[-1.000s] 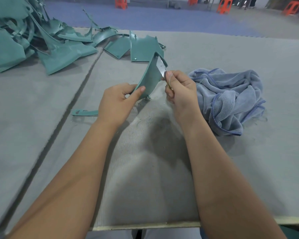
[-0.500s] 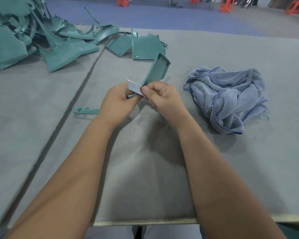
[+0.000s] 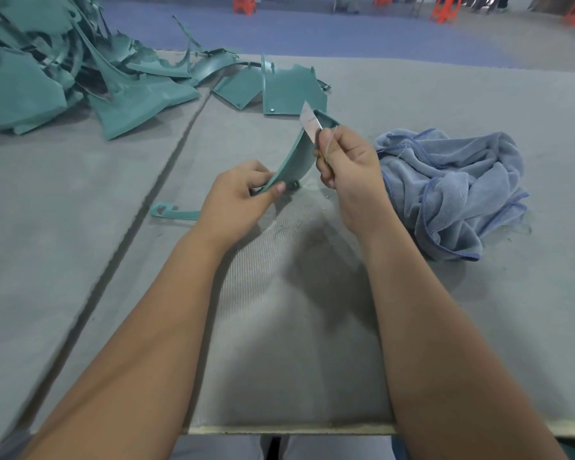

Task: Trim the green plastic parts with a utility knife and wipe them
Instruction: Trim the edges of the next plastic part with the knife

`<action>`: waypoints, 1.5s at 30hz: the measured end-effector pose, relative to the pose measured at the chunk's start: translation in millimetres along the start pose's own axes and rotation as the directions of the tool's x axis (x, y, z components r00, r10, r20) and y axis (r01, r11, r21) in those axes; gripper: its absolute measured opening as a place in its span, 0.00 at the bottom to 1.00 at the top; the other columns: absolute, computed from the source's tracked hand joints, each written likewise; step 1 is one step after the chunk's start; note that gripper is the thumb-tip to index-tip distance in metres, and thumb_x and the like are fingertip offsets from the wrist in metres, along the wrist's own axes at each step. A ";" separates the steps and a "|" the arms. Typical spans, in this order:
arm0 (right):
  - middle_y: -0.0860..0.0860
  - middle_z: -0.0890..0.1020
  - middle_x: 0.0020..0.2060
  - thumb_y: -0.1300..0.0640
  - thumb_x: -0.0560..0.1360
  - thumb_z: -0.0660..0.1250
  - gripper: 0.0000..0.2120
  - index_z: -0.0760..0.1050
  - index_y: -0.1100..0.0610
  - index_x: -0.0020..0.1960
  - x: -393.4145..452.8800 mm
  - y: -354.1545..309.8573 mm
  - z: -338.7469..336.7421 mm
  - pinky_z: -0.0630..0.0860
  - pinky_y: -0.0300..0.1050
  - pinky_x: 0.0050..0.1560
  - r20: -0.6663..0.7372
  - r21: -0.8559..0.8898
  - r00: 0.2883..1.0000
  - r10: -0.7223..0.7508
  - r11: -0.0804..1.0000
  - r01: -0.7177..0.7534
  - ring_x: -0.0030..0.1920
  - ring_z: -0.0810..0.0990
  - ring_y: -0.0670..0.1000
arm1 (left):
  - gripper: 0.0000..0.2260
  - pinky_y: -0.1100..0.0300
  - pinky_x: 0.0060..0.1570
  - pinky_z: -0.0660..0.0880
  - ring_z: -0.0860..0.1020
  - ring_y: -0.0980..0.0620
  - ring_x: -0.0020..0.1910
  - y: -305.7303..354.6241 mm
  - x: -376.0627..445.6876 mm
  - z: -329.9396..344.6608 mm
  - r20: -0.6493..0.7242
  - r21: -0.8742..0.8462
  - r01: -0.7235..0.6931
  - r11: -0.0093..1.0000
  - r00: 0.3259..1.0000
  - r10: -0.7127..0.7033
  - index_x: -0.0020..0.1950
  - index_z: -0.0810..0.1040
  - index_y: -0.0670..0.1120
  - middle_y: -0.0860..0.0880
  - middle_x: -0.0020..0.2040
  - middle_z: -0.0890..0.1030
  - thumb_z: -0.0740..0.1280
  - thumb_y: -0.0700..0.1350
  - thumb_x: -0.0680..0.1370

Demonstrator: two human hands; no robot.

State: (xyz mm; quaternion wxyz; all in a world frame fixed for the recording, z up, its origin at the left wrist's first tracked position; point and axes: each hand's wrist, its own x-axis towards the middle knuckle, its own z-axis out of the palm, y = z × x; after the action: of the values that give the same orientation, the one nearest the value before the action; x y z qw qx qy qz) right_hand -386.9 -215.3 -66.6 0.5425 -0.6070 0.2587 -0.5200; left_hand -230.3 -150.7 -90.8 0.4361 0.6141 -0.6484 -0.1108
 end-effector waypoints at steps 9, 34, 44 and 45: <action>0.47 0.65 0.23 0.66 0.80 0.60 0.13 0.71 0.72 0.39 -9.0 0.4 -2.8 0.60 0.34 0.29 0.120 -0.168 0.992 0.048 0.985 -0.027 0.25 0.61 0.42 | 0.08 0.58 0.37 0.68 0.72 0.60 0.35 8.4 -1.6 5.8 -0.057 -0.018 -0.074 0.997 0.996 0.073 0.41 0.74 0.60 0.60 0.34 0.74 0.60 0.59 0.78; 0.49 0.62 0.25 0.63 0.81 0.61 0.18 0.69 0.57 0.32 -4.8 3.5 10.5 0.59 0.33 0.29 0.020 -0.072 1.000 0.012 0.997 -0.011 0.27 0.60 0.43 | 0.12 0.70 0.35 0.66 0.71 0.65 0.33 2.5 1.7 8.6 -0.083 -0.124 -0.102 0.987 0.992 0.092 0.60 0.81 0.53 0.66 0.32 0.75 0.61 0.52 0.81; 0.52 0.62 0.28 0.61 0.82 0.58 0.14 0.71 0.59 0.38 2.8 -4.3 1.4 0.59 0.33 0.28 -0.025 0.009 1.000 -0.013 1.000 0.014 0.26 0.58 0.43 | 0.14 0.69 0.38 0.67 0.72 0.65 0.35 1.1 -1.0 8.0 -0.072 -0.128 -0.127 0.984 0.990 0.119 0.66 0.77 0.57 0.64 0.34 0.75 0.61 0.49 0.82; 0.55 0.62 0.30 0.60 0.82 0.58 0.14 0.71 0.59 0.38 2.8 -4.4 0.6 0.59 0.33 0.28 -0.023 0.002 1.000 -0.012 1.000 0.012 0.26 0.59 0.44 | 0.14 0.69 0.38 0.67 0.72 0.66 0.35 0.8 -0.7 8.5 -0.076 -0.134 -0.124 0.983 0.991 0.115 0.66 0.76 0.57 0.65 0.35 0.75 0.61 0.50 0.82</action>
State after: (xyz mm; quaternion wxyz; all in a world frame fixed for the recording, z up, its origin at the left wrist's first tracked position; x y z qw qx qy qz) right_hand -386.5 -216.3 -61.4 0.5372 -0.6019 0.2605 -0.5303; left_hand -236.9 -153.2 -95.6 0.5052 0.5459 -0.6596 -0.1082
